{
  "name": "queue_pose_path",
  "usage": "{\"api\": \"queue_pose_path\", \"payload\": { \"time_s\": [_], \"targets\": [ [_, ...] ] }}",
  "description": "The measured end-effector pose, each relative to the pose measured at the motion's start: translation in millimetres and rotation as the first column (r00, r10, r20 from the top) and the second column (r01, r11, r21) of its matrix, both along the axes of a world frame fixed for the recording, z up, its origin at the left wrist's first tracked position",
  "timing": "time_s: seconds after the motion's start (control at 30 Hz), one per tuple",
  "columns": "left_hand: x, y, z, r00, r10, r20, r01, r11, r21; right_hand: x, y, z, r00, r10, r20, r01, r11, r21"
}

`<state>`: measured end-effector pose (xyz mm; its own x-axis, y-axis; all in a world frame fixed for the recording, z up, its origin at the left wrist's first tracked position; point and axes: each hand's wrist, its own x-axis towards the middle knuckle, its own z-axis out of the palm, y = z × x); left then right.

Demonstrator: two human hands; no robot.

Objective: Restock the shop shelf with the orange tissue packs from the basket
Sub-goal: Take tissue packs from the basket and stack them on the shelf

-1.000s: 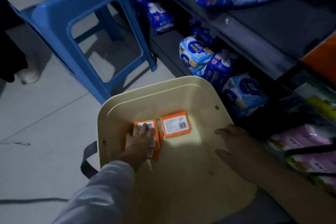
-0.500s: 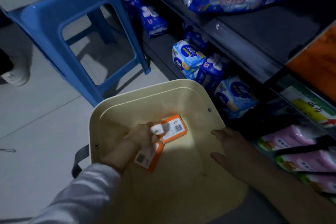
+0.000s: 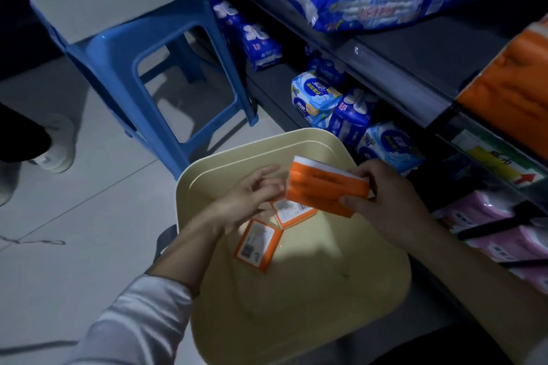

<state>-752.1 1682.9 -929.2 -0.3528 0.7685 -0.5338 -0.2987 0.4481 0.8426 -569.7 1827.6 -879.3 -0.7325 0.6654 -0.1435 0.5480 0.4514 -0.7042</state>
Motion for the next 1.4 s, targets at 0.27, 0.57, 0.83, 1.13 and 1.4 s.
{"api": "queue_pose_path", "payload": {
  "time_s": [0.27,0.57,0.83,1.13,1.4],
  "targets": [
    [16,-18,-147,0.846,-0.374,-0.380,-0.006,0.705,-0.709,3,14,-18,0.996,-0.030,0.085,0.029,0.999,0.020],
    [50,-33,-194,0.831,-0.397,-0.389,-0.065,0.626,-0.777,11,24,-34,0.982,-0.042,0.186,0.049,0.998,-0.032],
    [51,-26,-184,0.876,-0.342,-0.340,-0.048,0.639,-0.767,9,24,-28,0.984,-0.037,0.173,0.045,0.998,-0.042],
    [46,-30,-118,0.995,-0.039,0.092,0.078,0.882,-0.465,13,12,5,0.985,-0.070,0.155,0.066,0.997,0.032],
    [52,-12,-24,0.801,0.125,0.585,-0.115,0.992,-0.055,21,-10,55,0.978,-0.193,-0.076,0.204,0.963,0.177]
  ]
}}
